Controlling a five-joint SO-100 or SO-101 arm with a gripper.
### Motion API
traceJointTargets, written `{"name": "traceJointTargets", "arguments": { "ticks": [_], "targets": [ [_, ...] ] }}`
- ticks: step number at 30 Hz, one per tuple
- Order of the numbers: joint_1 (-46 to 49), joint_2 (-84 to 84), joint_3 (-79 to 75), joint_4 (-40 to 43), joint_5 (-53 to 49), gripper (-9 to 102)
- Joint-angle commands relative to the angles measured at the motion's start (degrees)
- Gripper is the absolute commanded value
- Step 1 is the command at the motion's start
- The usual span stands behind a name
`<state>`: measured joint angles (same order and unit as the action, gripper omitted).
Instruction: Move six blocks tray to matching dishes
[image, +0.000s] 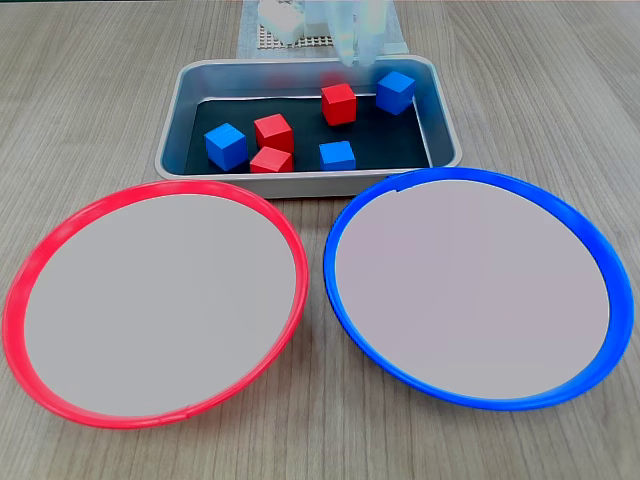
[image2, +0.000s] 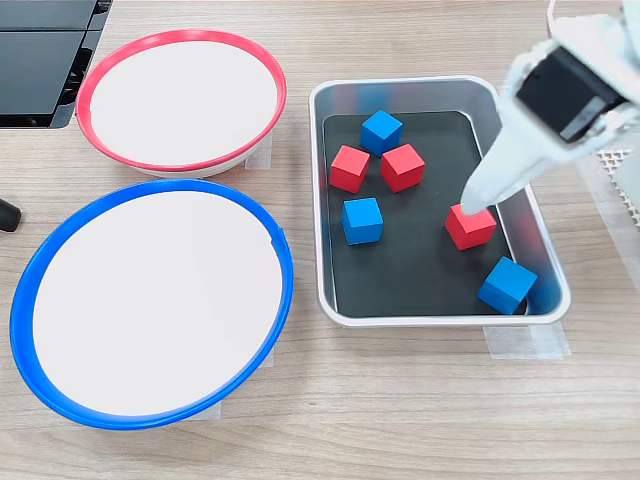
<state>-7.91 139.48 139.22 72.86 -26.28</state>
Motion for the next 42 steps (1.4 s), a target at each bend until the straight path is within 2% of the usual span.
{"name": "traceJointTargets", "arguments": {
  "ticks": [1, 6, 13, 26, 34, 38, 42],
  "targets": [
    [-2.11, -8.70, -9.05, 2.81, -3.78, 17],
    [-4.48, -15.03, -10.72, 4.31, -10.37, 25],
    [-6.15, -18.81, -6.06, 3.52, -15.29, 22],
    [-10.46, -26.02, -5.80, -0.09, -12.22, 20],
    [-9.05, -25.75, -4.83, -0.09, -16.35, 15],
    [-8.61, -24.96, -4.04, -0.62, -19.86, 1],
    [-6.94, -23.73, -8.35, 3.43, -23.20, 0]
  ]
}}
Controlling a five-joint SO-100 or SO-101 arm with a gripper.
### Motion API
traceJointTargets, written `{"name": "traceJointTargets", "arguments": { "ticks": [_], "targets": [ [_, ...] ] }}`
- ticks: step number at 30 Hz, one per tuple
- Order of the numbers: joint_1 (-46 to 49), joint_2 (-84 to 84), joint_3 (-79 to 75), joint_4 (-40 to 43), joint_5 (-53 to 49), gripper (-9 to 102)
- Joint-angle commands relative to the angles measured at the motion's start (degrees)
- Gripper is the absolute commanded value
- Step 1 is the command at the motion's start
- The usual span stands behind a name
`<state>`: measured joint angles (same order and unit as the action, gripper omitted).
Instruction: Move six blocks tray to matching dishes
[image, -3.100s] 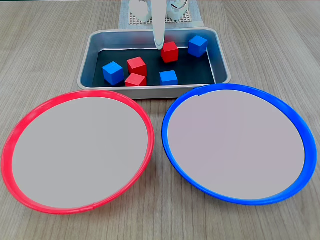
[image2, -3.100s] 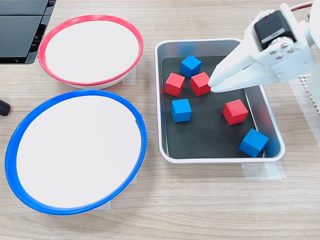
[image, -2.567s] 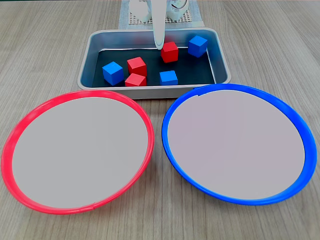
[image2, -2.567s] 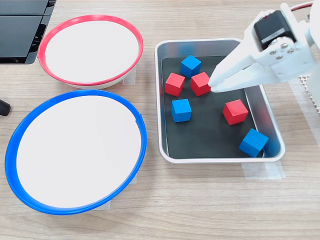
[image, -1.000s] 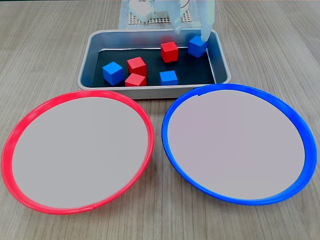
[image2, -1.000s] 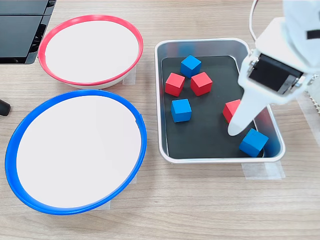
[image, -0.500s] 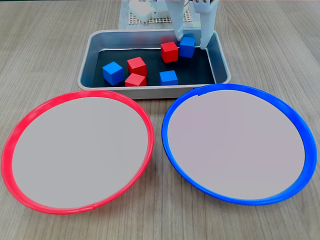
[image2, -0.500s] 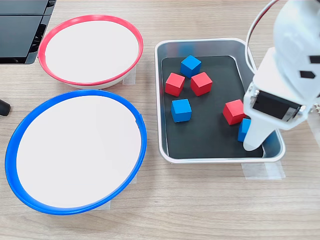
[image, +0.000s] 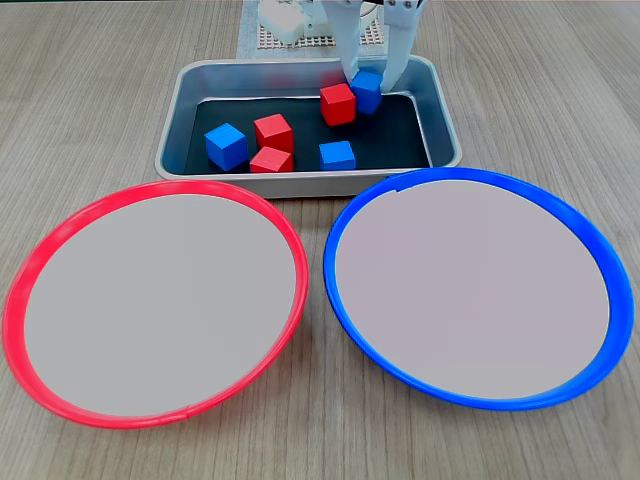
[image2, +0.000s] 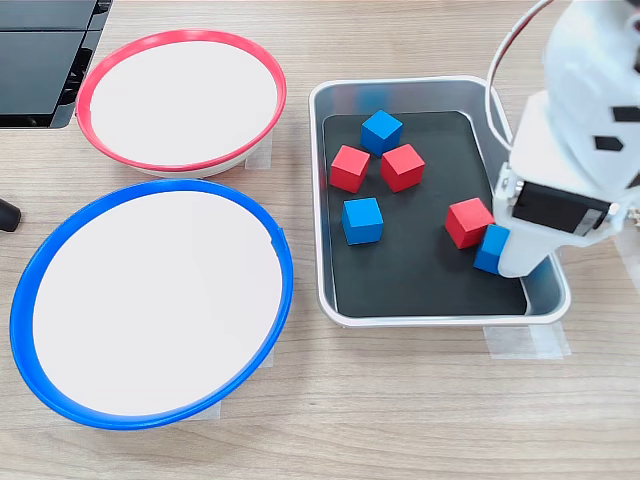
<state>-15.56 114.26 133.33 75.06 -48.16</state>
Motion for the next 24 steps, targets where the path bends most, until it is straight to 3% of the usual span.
{"name": "traceJointTargets", "arguments": {
  "ticks": [1, 4, 9, 14, 21, 24],
  "targets": [
    [1.32, 2.11, -5.71, 3.60, -1.32, 0],
    [3.96, 1.14, -25.05, 4.66, 4.48, 0],
    [5.80, -10.55, -40.87, -18.28, 12.13, 0],
    [5.01, -24.70, -46.05, -29.88, 11.25, 0],
    [5.80, -34.01, -46.49, -30.50, 10.46, 17],
    [5.80, -31.90, -45.44, -28.12, 10.55, 15]
  ]
}}
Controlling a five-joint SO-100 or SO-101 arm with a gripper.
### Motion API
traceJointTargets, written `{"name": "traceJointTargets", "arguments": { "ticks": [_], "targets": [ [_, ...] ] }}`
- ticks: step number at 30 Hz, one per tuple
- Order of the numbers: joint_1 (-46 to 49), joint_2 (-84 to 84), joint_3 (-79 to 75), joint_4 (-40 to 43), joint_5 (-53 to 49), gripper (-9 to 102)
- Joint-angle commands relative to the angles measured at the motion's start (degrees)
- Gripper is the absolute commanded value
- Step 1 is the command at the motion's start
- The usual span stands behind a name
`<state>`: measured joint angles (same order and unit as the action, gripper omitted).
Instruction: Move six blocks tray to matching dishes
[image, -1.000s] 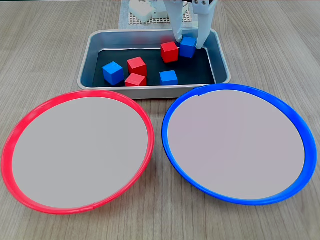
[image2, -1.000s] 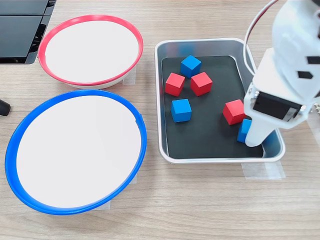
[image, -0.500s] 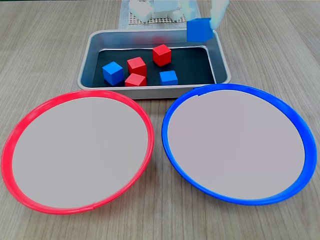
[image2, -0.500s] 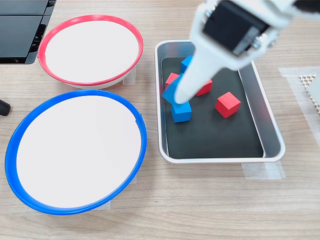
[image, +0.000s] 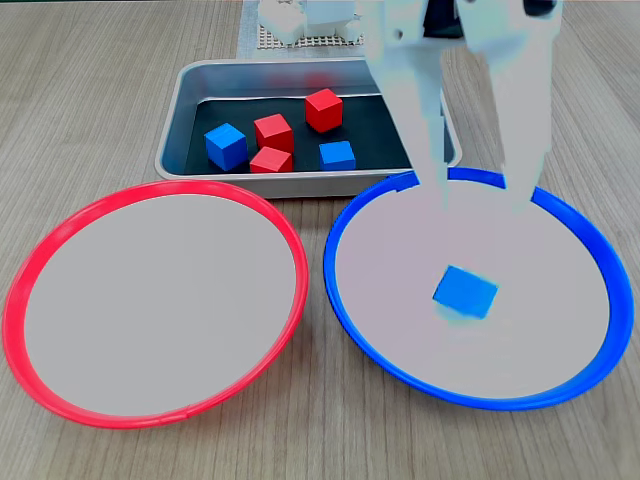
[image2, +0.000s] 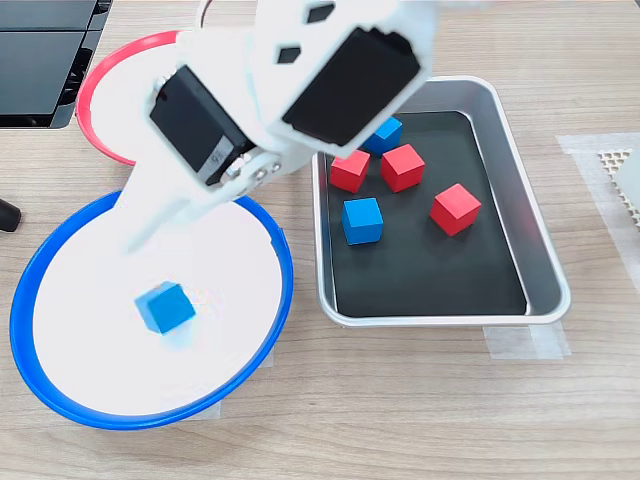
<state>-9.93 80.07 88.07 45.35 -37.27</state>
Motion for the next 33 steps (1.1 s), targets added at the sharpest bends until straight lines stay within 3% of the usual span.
{"name": "traceJointTargets", "arguments": {
  "ticks": [1, 4, 6, 9, 14, 19, 26, 33],
  "targets": [
    [0.09, 3.52, 0.00, 3.60, -0.79, 12],
    [-0.26, 8.35, 1.41, 10.37, -4.66, 0],
    [1.14, 13.89, 3.60, 21.45, -9.93, 0],
    [5.01, 21.01, 11.34, 28.13, -21.36, 3],
    [11.87, 24.17, 23.73, 21.45, -35.68, 18],
    [11.60, 23.64, 28.92, 14.50, -44.56, 22],
    [8.70, 21.36, 33.49, 5.89, -52.73, 21],
    [8.26, 18.46, 35.68, 4.13, -57.74, 16]
  ]
}}
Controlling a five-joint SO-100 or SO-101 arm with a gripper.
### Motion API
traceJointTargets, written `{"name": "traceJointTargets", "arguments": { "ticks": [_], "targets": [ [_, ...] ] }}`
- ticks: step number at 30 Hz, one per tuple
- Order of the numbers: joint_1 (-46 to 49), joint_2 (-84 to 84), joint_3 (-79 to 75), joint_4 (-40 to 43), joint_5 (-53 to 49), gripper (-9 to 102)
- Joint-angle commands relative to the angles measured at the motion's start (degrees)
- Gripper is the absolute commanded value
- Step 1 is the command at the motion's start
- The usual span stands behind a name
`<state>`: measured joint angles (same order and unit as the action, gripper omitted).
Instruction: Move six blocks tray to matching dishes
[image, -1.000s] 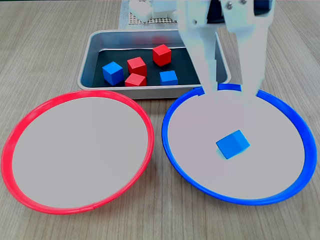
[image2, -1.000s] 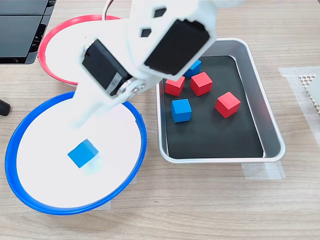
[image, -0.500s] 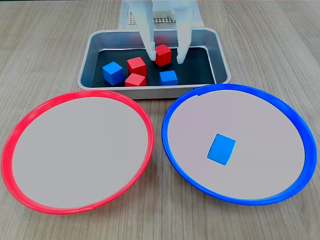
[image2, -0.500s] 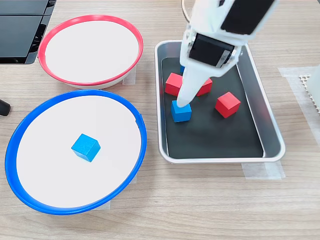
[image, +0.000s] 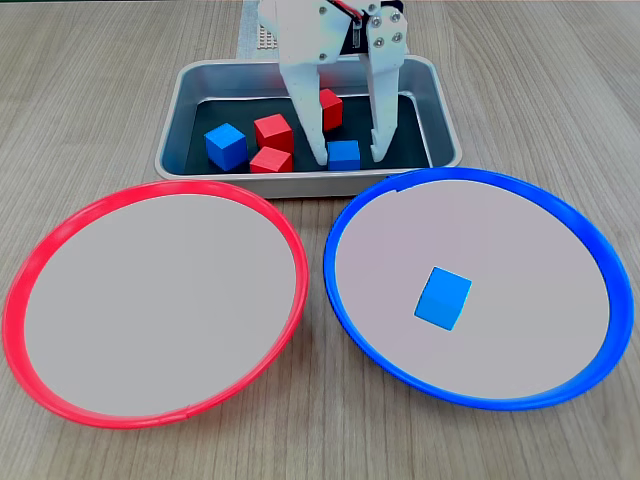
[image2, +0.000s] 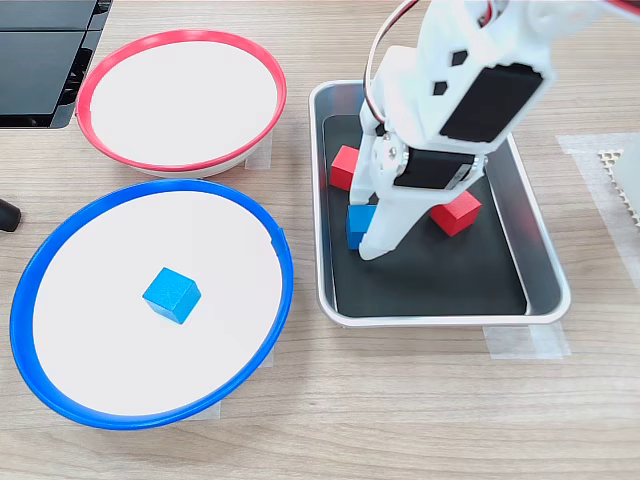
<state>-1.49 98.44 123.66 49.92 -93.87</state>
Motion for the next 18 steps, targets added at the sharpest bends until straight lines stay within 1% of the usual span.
{"name": "traceJointTargets", "arguments": {
  "ticks": [1, 3, 5, 6, 8, 11, 12, 13, 15, 17, 18],
  "targets": [
    [-0.09, 0.00, 0.26, -0.44, -1.76, 14],
    [-0.35, 0.00, 0.26, 0.35, -1.93, 9],
    [-1.14, 0.44, -0.53, 2.64, -1.85, 1],
    [-1.76, 0.88, -1.23, 4.31, -0.97, 0],
    [-3.69, 2.11, -4.48, 9.76, 4.22, 0],
    [-8.09, 3.34, -13.54, 19.95, 18.11, 0],
    [-9.84, 3.25, -17.84, 22.68, 24.70, 0],
    [-11.25, 2.90, -21.53, 23.64, 31.46, 0],
    [-12.74, 0.97, -28.30, 23.55, 42.01, 0],
    [-13.27, -1.67, -32.87, 18.81, 50.54, 0],
    [-13.36, -3.78, -34.37, 14.15, 55.02, 0]
  ]
}}
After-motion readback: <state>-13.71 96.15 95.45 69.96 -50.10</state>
